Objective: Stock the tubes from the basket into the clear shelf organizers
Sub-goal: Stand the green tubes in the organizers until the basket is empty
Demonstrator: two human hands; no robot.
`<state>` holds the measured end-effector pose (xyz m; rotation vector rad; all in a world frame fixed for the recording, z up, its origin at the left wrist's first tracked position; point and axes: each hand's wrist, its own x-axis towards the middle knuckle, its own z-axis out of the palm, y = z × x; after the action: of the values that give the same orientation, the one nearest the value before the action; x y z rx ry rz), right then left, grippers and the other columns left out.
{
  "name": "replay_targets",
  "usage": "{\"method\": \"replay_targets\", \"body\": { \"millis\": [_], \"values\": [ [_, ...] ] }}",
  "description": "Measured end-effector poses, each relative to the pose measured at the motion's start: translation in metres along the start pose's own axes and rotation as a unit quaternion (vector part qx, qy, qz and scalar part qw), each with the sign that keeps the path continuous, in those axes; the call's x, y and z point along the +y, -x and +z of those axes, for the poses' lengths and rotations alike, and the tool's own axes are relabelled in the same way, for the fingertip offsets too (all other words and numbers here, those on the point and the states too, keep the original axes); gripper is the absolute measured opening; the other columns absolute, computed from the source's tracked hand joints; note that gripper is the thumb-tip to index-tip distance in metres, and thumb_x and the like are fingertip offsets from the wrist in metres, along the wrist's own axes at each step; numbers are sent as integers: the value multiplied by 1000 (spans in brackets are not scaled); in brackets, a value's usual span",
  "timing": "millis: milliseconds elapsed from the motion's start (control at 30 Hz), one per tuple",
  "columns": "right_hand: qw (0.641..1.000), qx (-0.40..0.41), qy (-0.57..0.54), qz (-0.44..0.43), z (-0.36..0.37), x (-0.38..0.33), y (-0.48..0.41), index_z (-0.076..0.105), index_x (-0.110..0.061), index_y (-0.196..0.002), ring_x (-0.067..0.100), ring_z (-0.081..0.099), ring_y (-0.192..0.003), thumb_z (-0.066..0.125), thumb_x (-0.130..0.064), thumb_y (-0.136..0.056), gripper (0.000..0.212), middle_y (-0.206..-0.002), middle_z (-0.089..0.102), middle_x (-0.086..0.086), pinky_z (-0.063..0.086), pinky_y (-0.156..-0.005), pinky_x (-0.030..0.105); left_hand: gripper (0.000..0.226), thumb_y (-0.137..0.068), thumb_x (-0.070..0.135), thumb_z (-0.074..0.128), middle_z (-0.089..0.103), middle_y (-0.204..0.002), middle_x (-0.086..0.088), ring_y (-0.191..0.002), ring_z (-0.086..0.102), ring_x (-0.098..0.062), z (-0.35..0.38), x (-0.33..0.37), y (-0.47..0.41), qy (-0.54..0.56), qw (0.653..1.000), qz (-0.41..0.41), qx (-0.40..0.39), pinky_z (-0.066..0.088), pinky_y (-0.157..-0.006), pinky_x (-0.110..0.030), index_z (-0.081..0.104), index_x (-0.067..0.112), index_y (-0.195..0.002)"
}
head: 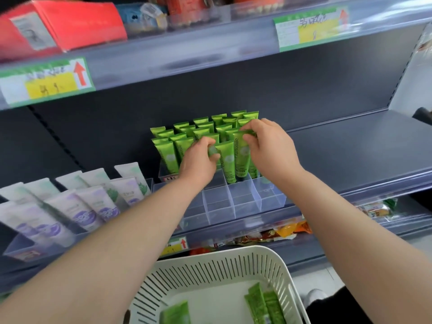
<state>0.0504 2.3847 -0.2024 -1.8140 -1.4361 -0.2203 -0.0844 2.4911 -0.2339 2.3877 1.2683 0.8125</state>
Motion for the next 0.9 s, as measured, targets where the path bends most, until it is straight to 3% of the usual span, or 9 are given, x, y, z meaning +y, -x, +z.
{"method": "replay_targets", "body": {
  "millis": [200, 467, 667, 900],
  "values": [
    [997, -61, 43, 18, 22, 3, -8, 60, -18, -116, 27, 55, -104, 46, -18, -95, 25, -114, 60, 3, 46, -75, 37, 43, -92, 24, 61, 47, -137, 1, -127, 41, -19, -16, -11, 25, -127, 988, 85, -26, 41, -102, -36, 49, 16, -132],
    [990, -123, 64, 34, 45, 4, -1, 60, -16, -118, 30, 58, -98, 48, -17, -95, 26, -114, 59, 6, 49, -69, 36, 38, -93, 22, 59, 47, -137, 4, -127, 39, -15, -28, -18, 41, -111, 987, 111, -30, 38, -100, -32, 52, 17, -130],
    [994, -68, 88, -1, 38, -1, 5, 58, -16, -120, 31, 50, -107, 51, -12, -93, 28, -112, 59, 9, 43, -74, 39, 36, -93, 21, 58, 48, -136, 4, -126, 40, -14, -33, -18, 52, -103, 987, 118, -26, 37, -101, -31, 53, 18, -128],
    [992, -29, 95, -75, 30, -20, 39, 59, -15, -118, 34, 50, -103, 51, -9, -92, 28, -111, 60, 8, 43, -76, 43, 33, -93, 19, 59, 52, -133, 2, -124, 43, -17, -36, -17, 85, -83, 989, 118, -22, 38, -100, -32, 55, 16, -125]
  ]
}}
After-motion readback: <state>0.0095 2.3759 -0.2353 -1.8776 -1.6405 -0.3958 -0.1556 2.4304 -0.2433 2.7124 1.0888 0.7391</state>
